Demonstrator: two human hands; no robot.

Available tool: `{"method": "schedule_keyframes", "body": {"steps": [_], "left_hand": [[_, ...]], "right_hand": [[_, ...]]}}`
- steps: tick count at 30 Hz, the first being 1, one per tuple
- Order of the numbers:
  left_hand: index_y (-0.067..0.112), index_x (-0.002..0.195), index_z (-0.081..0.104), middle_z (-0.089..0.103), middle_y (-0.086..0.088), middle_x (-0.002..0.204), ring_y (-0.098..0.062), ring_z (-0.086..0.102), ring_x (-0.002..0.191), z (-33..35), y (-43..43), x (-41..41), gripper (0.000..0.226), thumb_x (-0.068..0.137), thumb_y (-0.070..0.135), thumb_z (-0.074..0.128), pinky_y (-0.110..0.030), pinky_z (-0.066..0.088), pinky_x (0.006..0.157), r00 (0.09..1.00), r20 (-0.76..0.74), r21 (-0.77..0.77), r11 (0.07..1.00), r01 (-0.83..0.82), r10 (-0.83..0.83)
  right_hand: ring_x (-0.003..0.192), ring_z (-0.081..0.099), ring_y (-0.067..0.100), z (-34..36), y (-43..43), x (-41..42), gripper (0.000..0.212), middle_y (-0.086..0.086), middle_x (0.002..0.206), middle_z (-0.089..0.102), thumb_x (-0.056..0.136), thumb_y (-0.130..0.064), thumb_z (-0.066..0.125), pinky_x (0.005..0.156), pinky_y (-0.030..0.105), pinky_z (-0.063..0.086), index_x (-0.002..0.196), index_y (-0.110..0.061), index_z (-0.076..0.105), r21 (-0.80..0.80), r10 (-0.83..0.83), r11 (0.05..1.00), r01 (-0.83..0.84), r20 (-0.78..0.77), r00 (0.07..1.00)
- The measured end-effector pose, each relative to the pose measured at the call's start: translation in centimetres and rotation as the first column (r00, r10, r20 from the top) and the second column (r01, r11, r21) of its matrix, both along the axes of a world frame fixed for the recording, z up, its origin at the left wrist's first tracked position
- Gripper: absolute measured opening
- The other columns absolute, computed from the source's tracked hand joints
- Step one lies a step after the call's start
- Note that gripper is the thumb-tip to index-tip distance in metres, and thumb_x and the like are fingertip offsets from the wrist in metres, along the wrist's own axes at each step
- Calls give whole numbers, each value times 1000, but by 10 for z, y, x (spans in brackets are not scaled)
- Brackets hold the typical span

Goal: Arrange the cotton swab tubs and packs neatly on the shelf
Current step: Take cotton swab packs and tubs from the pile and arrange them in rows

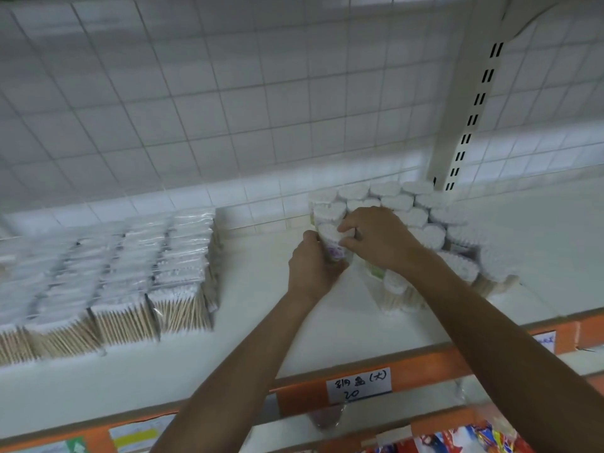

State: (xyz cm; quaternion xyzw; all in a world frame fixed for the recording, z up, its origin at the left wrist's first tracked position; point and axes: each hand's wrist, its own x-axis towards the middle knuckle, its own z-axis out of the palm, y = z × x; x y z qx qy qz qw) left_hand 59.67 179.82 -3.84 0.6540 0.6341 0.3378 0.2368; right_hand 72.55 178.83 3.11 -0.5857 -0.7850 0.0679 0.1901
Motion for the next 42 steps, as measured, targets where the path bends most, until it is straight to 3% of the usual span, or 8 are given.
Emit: {"method": "schedule_keyframes", "body": {"steps": [9,16,25,32,37,42], "left_hand": [[8,103,43,63,-9,95,-31,60,88,-5,6,6,54,73,39,75,-34,43,68,999,-22,31,999,-39,40],[8,109,43,64,-9,102,-32,60,93,-5,7,6,57,76,43,73,-36,45,74,997,-61,36,999,-39,41],[9,112,44,64,-9,101,-32,60,94,-3,6,5,61,74,46,74,-35,43,72,996,-79,22,999,-33,34],[8,128,40,59,-10,120,-28,56,110,8,-1,-5,60,82,35,67,-31,40,83,991,-134,-12,1000,-9,8],[13,132,45,57,-8,123,-23,54,112,26,-15,-37,50,86,21,62,-29,39,87,971,-238,142,989,27,7],[10,124,57,60,-11,118,-28,57,107,45,-40,-86,38,86,11,60,-31,40,86,957,-281,346,938,27,76]], "right_hand": [[106,59,19,-7,6,2,26,2,115,66,86,-22,63,91,31,45,110,-14,68,62,-9,998,9,3,1000],[107,57,19,-8,8,4,24,1,116,65,86,-17,61,90,29,42,110,-15,68,53,-12,999,12,-4,1000],[110,55,22,-7,6,2,24,2,117,64,88,-16,59,95,37,43,111,-14,67,29,-8,1000,8,12,1000],[107,55,19,-3,0,-7,24,1,117,63,88,-17,57,93,31,43,110,-17,67,55,-6,998,7,-18,1000],[113,52,20,-3,-11,-36,28,2,122,61,91,-22,56,92,29,39,118,-18,63,76,53,996,-51,-19,998],[118,48,21,0,-23,-83,34,1,130,56,93,-24,53,96,29,36,127,-19,56,83,121,989,-119,-25,992]]}}
